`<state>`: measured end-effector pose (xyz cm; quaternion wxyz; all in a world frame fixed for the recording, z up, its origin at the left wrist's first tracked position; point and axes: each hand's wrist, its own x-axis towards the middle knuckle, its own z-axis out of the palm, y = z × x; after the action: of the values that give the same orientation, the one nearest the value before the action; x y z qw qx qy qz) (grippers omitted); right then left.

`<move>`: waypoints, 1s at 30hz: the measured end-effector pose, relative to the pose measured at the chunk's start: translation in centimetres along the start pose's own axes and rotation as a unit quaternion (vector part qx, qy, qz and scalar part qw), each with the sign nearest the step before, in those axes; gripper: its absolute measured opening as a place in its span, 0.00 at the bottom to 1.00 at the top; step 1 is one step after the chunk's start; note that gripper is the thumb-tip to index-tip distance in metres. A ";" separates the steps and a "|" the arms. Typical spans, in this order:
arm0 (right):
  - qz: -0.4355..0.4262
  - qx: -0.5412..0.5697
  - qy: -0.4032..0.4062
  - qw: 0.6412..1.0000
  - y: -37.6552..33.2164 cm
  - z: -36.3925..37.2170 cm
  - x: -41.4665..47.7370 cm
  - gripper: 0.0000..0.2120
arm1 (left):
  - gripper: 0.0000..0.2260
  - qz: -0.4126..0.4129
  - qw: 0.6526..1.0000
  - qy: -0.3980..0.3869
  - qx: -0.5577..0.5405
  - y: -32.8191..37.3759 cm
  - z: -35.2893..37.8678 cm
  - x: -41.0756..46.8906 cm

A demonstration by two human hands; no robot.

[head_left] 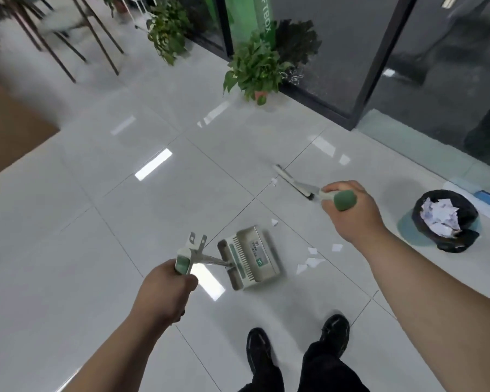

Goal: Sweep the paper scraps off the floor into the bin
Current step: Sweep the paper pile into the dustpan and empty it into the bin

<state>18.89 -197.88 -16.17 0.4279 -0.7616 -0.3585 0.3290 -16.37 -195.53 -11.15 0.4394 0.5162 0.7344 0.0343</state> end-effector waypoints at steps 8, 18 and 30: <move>-0.030 -0.091 -0.094 0.991 0.2 3.5 -2.2 0.10 | 0.04 -0.028 0.998 0.053 0.015 -5.0 -2.9 -0.5; -0.095 -0.068 -0.130 0.985 -5.0 0.9 -9.6 0.13 | 0.07 -0.092 0.994 0.041 -0.051 -12.1 -6.3 -0.8; -0.131 -0.159 -0.236 0.950 -1.8 1.9 -14.4 0.14 | 0.08 -0.106 0.988 0.034 -0.108 -17.7 -3.6 -0.7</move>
<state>9.26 -208.35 -12.57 0.2443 -0.6669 -0.5931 0.3791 -31.64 -202.83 -17.43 0.4680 0.3832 0.7919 0.0840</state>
